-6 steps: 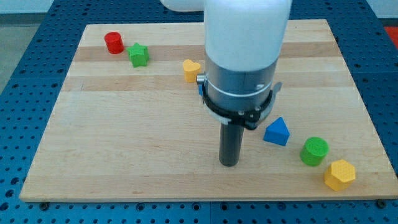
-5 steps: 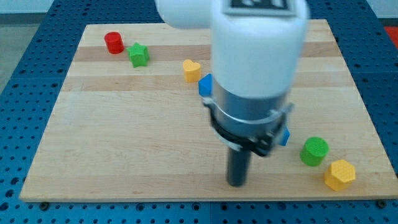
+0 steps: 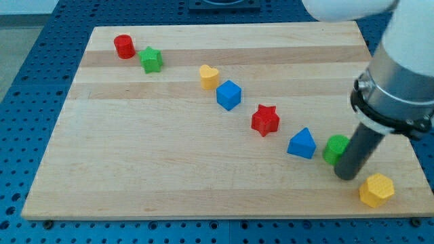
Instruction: Move the green circle towards the top center
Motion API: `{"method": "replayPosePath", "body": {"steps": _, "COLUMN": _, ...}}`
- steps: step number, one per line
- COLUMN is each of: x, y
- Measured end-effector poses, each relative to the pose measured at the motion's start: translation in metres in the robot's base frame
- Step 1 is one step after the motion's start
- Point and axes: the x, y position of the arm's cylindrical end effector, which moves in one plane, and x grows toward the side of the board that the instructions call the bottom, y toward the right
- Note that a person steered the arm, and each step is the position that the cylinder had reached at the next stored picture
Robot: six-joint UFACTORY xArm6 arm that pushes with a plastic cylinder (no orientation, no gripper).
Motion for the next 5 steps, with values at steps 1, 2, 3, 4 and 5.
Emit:
{"method": "replayPosePath", "body": {"steps": 1, "x": -0.021, "y": -0.005}}
{"method": "replayPosePath", "body": {"steps": 2, "x": -0.035, "y": -0.003}}
{"method": "replayPosePath", "body": {"steps": 3, "x": -0.085, "y": 0.001}}
{"method": "replayPosePath", "body": {"steps": 4, "x": -0.159, "y": -0.017}}
{"method": "replayPosePath", "body": {"steps": 5, "x": -0.123, "y": -0.005}}
